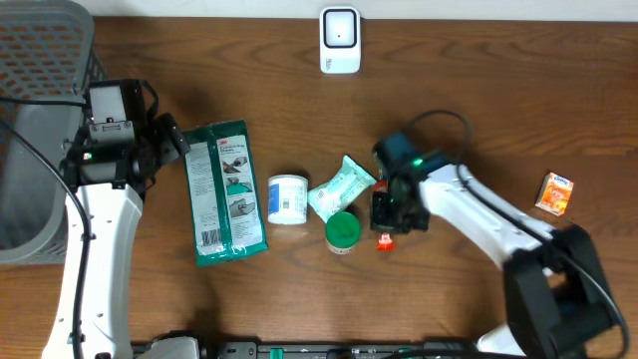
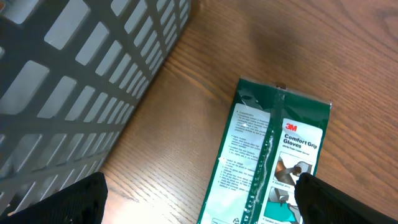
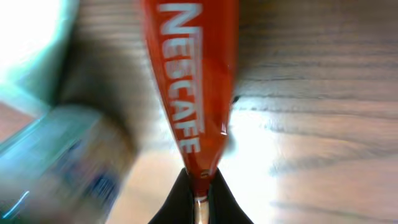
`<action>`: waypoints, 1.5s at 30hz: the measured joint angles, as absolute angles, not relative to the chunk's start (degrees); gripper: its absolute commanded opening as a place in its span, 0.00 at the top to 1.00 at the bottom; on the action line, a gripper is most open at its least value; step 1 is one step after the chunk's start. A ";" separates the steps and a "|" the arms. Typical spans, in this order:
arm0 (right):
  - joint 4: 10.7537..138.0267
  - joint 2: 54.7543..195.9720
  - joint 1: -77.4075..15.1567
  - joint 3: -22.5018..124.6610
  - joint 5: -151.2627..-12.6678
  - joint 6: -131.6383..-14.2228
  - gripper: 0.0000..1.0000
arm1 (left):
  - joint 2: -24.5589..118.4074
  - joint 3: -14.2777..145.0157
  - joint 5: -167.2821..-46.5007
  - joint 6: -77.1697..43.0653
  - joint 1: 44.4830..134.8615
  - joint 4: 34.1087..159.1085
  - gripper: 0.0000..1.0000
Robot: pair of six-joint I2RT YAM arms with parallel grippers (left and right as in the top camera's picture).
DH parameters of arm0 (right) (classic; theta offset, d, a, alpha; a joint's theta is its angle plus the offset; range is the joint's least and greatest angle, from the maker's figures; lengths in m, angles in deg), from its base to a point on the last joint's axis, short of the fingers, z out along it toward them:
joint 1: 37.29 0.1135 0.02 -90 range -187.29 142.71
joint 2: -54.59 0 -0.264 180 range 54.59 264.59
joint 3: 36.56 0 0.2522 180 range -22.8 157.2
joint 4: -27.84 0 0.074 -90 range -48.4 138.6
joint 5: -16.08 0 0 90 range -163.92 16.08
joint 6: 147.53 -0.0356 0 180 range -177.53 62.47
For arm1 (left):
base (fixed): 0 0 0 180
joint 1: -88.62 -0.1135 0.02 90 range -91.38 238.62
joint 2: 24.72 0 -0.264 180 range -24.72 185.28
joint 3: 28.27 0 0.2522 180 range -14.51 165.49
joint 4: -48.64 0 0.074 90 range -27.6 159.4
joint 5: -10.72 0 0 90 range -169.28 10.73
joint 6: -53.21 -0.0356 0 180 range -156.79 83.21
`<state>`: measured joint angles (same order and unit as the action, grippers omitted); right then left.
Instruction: Scan the item barcode
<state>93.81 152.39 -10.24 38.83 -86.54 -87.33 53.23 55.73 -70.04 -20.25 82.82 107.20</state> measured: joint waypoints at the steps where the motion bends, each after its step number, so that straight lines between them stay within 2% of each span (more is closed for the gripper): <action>1: 94.60 151.08 -11.09 39.79 -87.75 -84.82 0.99 | 53.23 55.73 -70.04 -20.25 82.82 107.18 0.04; 7: 95.76 141.61 -17.87 44.18 -99.24 -70.37 0.99 | 53.23 55.73 -70.04 -20.25 82.82 107.20 0.04; 12: 94.05 137.35 -25.58 44.27 -112.55 -62.96 0.99 | 53.23 55.73 -70.04 -20.25 82.82 107.20 0.04; 17: 90.97 137.57 -29.45 44.27 -127.02 -56.89 0.99 | 53.23 55.73 -70.04 -20.28 82.82 107.20 0.04; 21: 89.59 139.52 -30.17 44.27 -145.60 -49.24 0.99 | 53.23 55.73 -70.04 -20.28 82.82 107.20 0.04; 25: 89.59 142.47 -30.22 44.27 -154.41 -44.47 0.99 | 53.23 55.73 -70.04 -20.28 82.82 107.20 0.04; 35: 90.82 150.66 -30.22 43.59 -160.57 -37.94 0.99 | 53.23 55.73 -70.04 -20.25 82.82 107.20 0.04; 45: 91.67 152.87 -30.20 33.34 -161.25 -37.46 0.99 | 53.23 55.73 -70.04 -20.25 82.82 107.18 0.04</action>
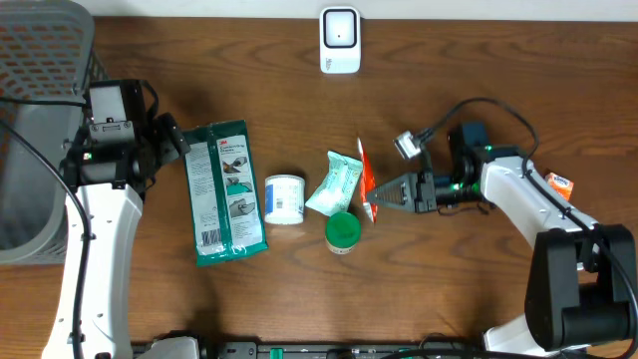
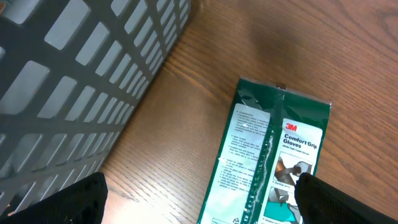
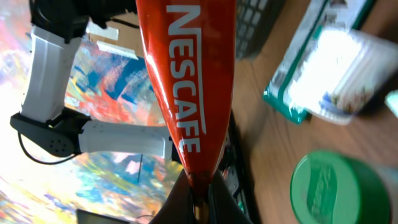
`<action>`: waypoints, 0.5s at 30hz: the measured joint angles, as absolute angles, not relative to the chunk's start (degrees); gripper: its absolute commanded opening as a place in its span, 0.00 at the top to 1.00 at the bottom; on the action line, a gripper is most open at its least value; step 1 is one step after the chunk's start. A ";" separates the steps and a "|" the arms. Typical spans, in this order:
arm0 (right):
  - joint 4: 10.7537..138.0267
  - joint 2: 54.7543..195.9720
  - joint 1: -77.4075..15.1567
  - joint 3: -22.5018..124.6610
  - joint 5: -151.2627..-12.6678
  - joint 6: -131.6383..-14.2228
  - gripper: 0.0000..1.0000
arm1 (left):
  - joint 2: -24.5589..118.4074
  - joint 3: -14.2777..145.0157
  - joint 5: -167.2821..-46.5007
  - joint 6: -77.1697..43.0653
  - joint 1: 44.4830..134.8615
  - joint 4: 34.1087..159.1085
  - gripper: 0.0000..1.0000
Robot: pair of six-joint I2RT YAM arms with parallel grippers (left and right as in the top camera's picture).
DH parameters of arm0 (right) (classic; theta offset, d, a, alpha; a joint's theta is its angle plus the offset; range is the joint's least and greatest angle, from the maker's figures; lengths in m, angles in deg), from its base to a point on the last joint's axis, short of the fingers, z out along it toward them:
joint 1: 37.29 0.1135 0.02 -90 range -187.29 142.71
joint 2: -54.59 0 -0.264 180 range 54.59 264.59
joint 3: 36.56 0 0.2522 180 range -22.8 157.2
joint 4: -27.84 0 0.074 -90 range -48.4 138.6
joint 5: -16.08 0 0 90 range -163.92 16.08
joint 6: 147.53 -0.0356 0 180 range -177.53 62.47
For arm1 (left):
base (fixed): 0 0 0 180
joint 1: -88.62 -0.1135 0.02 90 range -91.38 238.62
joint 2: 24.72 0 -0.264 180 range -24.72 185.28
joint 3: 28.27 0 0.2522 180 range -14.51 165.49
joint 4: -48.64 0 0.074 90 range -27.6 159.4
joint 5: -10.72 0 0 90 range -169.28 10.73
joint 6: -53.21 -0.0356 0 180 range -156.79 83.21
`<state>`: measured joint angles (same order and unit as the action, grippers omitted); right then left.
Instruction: Scan the item barcode
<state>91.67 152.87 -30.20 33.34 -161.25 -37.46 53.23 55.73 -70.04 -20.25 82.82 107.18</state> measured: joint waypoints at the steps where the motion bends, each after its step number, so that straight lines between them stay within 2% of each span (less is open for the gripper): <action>1: 91.67 152.87 -30.20 32.45 -161.30 -37.46 0.99 | 53.23 55.73 -70.04 -20.25 82.82 107.20 0.04; 8: 87.41 152.87 -30.20 25.89 -161.32 -37.52 0.99 | 53.23 55.73 -70.04 -20.25 82.82 107.18 0.04; 15: 77.94 154.57 -30.76 19.53 -156.22 -39.82 0.99 | 53.23 55.73 -70.04 -20.25 82.82 107.18 0.04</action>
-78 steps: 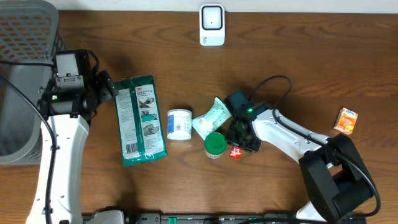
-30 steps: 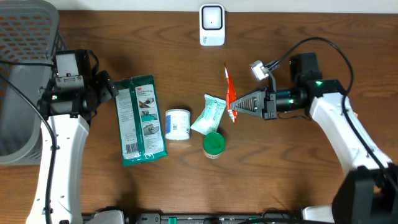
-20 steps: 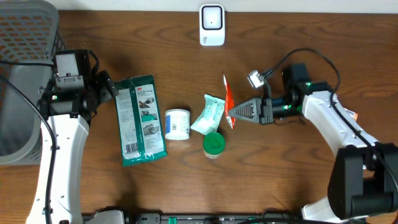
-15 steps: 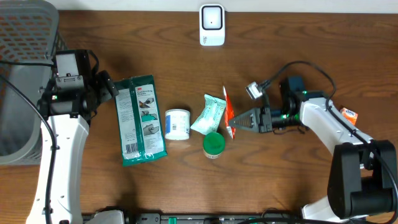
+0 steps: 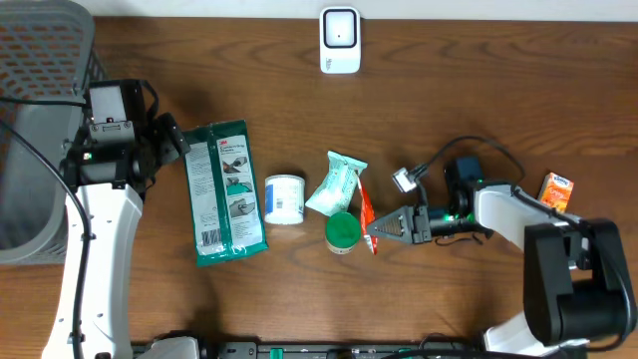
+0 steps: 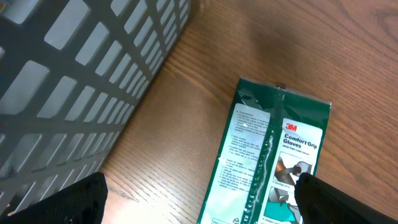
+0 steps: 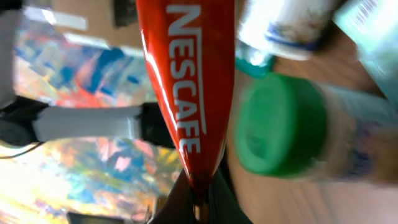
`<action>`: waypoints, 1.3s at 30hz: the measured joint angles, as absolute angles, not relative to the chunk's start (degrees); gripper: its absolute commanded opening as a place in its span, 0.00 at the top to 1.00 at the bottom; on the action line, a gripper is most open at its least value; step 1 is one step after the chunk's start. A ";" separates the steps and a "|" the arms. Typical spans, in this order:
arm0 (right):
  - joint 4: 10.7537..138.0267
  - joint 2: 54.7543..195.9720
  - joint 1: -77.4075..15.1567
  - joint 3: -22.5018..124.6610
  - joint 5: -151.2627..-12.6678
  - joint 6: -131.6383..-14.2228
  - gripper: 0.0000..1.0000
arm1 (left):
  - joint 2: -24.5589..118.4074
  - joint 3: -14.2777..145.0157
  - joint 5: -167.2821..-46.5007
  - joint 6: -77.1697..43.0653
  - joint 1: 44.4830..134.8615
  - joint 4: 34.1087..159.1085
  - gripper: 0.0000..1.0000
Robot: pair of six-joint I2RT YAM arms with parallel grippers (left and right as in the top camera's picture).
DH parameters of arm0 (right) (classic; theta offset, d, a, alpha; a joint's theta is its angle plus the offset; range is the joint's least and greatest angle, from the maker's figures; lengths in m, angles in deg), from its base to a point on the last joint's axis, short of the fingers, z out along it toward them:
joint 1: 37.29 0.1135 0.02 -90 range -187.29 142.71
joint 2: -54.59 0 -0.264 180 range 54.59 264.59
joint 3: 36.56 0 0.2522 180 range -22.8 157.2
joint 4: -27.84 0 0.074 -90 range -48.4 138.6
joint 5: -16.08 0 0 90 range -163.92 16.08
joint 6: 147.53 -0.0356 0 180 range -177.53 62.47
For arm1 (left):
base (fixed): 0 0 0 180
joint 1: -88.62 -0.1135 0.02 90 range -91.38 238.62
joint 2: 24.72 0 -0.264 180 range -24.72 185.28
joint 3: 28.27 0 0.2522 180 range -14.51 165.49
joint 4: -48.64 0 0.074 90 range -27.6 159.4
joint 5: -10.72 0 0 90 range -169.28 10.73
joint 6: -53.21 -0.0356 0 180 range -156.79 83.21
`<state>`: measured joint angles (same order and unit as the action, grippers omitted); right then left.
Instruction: Scan the item barcode
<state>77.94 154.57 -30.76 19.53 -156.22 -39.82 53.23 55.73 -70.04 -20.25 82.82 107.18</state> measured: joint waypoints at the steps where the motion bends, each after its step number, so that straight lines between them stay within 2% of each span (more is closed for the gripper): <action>1: 76.50 155.45 -31.33 19.05 -155.52 -40.60 0.99 | 53.23 55.73 -70.04 -20.28 82.82 107.20 0.04; 10: 67.30 164.74 -38.94 18.70 -153.03 -50.51 0.99 | 53.23 55.73 -70.04 -20.25 82.82 107.18 0.04; 11: 67.25 165.46 -39.46 18.68 -152.84 -51.36 0.92 | 53.23 55.73 -70.04 -20.25 82.82 107.18 0.04; 12: 67.19 166.12 -39.81 18.68 -152.73 -52.08 0.78 | 53.23 55.73 -70.04 -20.28 82.82 107.20 0.04; 14: 66.75 166.86 -40.01 18.61 -152.46 -53.41 0.63 | 53.23 55.73 -70.04 -20.25 82.82 107.18 0.04; 17: 65.59 167.38 -40.01 18.61 -151.31 -54.51 0.21 | 53.23 55.73 -70.04 -20.25 82.82 107.20 0.04; 18: 65.51 167.40 -40.05 18.61 -150.65 -55.01 0.01 | 53.23 55.73 -70.04 -20.25 82.82 107.18 0.04; 22: 67.25 166.36 -40.16 20.18 -149.84 -56.65 0.01 | 53.23 55.73 -70.06 -20.25 82.82 107.22 0.04; 27: 77.92 166.14 -40.27 25.87 -142.37 -58.29 0.01 | 53.23 55.73 -70.04 -20.25 82.82 107.18 0.04; 34: 92.26 163.97 -40.29 36.42 -122.15 -59.55 0.01 | 53.23 55.73 -70.04 -20.25 82.82 107.20 0.04; 39: 97.33 163.91 -40.08 42.37 -110.54 -59.69 0.01 | 53.23 55.73 -70.04 -20.25 82.82 107.20 0.04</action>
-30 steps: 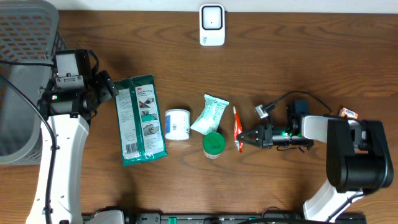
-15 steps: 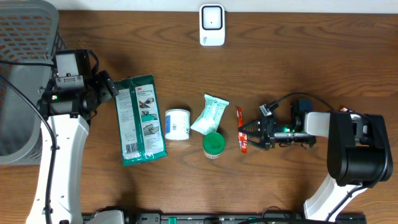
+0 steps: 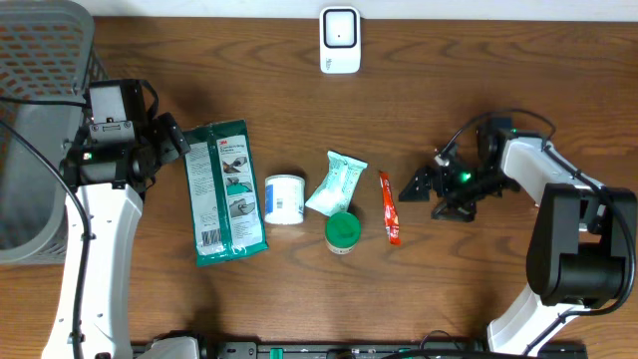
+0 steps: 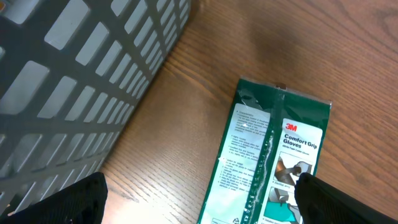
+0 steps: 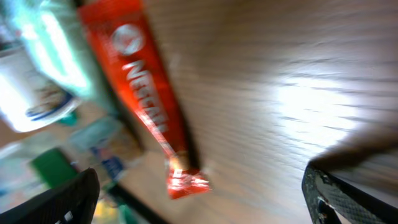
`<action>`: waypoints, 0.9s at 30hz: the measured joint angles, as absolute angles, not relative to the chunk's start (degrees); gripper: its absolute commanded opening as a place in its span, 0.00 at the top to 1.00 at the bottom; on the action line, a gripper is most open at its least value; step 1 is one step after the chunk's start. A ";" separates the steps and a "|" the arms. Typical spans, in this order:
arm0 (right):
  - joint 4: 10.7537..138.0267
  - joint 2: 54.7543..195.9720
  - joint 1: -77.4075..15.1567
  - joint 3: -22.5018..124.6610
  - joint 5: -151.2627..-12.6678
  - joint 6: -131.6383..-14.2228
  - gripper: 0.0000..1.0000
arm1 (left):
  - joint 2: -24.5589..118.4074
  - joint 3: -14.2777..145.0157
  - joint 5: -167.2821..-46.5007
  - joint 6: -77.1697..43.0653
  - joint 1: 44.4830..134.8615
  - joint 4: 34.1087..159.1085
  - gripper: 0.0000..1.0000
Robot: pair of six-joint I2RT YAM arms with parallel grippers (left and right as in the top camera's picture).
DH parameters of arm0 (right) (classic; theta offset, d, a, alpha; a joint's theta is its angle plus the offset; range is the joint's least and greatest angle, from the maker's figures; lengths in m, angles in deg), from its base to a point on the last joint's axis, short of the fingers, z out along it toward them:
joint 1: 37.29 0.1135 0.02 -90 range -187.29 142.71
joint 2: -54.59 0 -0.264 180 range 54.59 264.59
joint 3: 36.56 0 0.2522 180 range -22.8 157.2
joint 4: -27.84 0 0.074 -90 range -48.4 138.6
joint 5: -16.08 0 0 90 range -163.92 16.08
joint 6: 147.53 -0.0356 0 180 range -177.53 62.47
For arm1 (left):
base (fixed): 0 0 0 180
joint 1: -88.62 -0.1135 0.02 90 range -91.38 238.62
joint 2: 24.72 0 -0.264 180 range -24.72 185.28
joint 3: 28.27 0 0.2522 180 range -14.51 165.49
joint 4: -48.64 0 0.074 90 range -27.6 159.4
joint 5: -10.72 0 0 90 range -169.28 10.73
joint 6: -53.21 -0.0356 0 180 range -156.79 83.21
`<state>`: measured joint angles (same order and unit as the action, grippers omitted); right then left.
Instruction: Scan the item barcode
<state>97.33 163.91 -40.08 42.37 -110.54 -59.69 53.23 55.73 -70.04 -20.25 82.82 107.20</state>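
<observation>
The red Nescafe stick (image 3: pixel 389 207) lies flat on the wooden table, right of the green-lidded jar; in the right wrist view the stick (image 5: pixel 140 118) is blurred and free of the fingers. My right gripper (image 3: pixel 424 196) stands open just right of it, jaws wide apart (image 5: pixel 199 205). The white barcode scanner (image 3: pixel 340 40) sits at the table's far edge. My left gripper (image 3: pixel 167 140) is open above the top end of the green 3M gloves pack (image 4: pixel 273 162), nothing between its fingers (image 4: pixel 56 202).
A grey basket (image 3: pixel 35 110) stands at the far left. A white tub (image 3: pixel 288 198), a pale green wipes pack (image 3: pixel 339 182) and a green-lidded jar (image 3: pixel 342 231) cluster mid-table. A small orange box (image 3: pixel 555 192) lies at the right.
My right gripper has let go of the Nescafe stick, which now lies on the table beside the jar. The gripper has opened and stands a little to the right. The left arm is unchanged.
My right gripper was shut on the Nescafe stick low at the table beside the jar. Then it held the stick up, turned sideways, near the wipes pack and jar, and stayed so. Now the stick lies released on the table. The left arm never moved.
</observation>
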 measured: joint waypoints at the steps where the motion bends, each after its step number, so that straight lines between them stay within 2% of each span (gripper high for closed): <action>1: 98.53 163.93 -39.84 44.03 -108.36 -59.69 0.01 | 53.23 55.73 -70.04 -20.25 82.82 107.18 0.04; 8: 98.88 163.91 -33.28 52.23 -99.79 -59.69 0.01 | 53.23 55.73 -70.04 -20.25 82.82 107.20 0.04; 10: 98.29 163.93 -30.70 52.40 -98.67 -59.31 0.17 | 53.23 55.73 -70.04 -20.25 82.82 107.18 0.04; 12: 98.16 163.93 -28.14 52.38 -96.82 -59.38 0.27 | 53.23 55.73 -70.04 -20.28 82.82 107.20 0.04; 13: 97.96 163.93 -27.05 52.38 -95.66 -59.55 0.37 | 53.23 55.73 -70.04 -20.25 82.82 107.18 0.04; 14: 97.83 163.93 -26.04 52.38 -94.02 -59.64 0.43 | 53.23 55.73 -70.04 -20.25 82.82 107.20 0.04; 15: 97.72 163.93 -25.06 52.38 -92.38 -59.95 0.43 | 53.23 55.73 -70.04 -20.25 82.82 107.20 0.04; 18: 96.96 163.93 -22.35 52.36 -87.16 -61.46 0.34 | 53.23 55.73 -70.04 -20.25 82.82 107.20 0.04; 20: 95.32 163.93 -20.82 52.21 -85.08 -61.91 0.33 | 53.23 55.73 -70.04 -20.25 82.82 107.18 0.04; 23: 92.76 163.93 -19.03 51.55 -83.20 -62.79 0.32 | 53.23 55.73 -70.04 -20.25 82.82 107.18 0.04; 27: 91.65 163.93 -17.37 50.78 -81.82 -64.67 0.37 | 53.23 55.73 -70.04 -20.25 82.82 107.20 0.04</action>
<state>91.65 163.93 -17.37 50.78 -81.82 -64.67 53.23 55.73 -70.04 -20.25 82.82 107.20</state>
